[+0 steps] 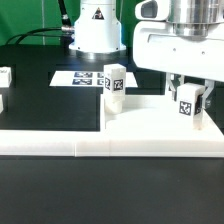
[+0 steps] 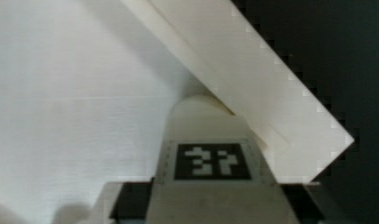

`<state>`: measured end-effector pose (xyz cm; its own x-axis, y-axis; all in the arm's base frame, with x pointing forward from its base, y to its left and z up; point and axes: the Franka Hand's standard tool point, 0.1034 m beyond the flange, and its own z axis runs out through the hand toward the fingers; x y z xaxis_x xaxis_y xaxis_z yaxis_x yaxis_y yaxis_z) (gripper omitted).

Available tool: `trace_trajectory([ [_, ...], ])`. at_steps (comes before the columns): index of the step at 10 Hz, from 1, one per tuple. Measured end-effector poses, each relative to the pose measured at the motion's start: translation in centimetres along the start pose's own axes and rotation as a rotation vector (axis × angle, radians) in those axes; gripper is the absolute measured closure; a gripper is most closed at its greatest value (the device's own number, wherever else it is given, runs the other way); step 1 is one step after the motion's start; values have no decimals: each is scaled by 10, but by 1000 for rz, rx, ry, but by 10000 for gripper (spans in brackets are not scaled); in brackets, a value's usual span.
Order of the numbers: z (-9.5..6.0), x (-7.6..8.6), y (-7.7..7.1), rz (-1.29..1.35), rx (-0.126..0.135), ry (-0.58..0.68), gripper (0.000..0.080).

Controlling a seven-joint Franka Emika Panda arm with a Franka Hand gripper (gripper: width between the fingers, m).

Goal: Assemble square table

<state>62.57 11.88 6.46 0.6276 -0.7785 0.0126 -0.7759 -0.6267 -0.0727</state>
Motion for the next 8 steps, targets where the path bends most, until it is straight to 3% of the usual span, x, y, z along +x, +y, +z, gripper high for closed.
trace_trajectory([
  [2, -1, 2, -1, 282, -24, -20, 511],
  [5, 1, 3, -2, 635, -1, -60, 511],
  [8, 1, 2, -6, 974, 6, -58, 509],
])
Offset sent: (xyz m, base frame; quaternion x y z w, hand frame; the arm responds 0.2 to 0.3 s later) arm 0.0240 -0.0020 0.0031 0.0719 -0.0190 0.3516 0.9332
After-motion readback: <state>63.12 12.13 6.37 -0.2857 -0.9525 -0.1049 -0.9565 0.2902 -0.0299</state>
